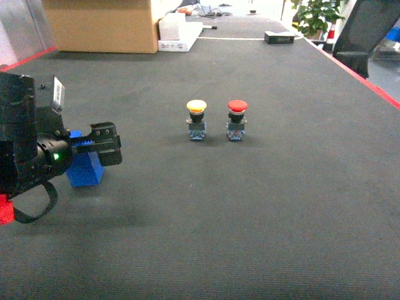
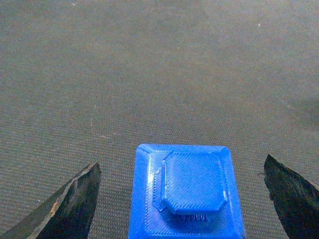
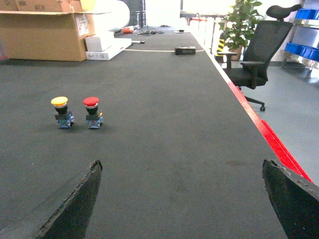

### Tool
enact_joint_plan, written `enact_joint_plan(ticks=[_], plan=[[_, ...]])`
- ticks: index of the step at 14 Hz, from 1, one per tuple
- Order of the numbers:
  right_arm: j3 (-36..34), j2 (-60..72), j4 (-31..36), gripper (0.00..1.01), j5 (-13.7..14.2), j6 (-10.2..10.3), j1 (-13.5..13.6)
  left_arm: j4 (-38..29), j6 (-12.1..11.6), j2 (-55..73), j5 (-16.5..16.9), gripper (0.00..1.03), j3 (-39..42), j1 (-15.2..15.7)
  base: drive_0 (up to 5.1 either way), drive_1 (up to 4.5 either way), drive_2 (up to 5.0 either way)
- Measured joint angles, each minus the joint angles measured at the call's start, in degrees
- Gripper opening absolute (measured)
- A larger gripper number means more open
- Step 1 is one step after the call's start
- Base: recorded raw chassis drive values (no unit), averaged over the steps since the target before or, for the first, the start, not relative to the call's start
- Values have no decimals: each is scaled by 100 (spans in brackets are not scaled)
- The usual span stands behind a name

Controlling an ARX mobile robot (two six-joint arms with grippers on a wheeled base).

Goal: Pick blue part to blue bin on bottom shelf

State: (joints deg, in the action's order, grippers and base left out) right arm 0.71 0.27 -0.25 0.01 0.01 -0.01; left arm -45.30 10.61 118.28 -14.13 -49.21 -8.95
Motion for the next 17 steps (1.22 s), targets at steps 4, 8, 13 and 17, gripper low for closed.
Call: enact_joint_plan(ticks=[4,8,13,17], plan=[[0,0,-2,98,0,0,0,68,151,254,11,98,-188,94,0,0,0],[0,0,-2,98,0,0,0,-90,74,520,120,56,-380,168,0,0,0],[0,0,-2,98,0,0,0,-715,-352,125,153,45,286,151,0,0,0],[0,0,-2,98,0,0,0,-699,-931,-3123,-83,45,2337,13,0,0,0]])
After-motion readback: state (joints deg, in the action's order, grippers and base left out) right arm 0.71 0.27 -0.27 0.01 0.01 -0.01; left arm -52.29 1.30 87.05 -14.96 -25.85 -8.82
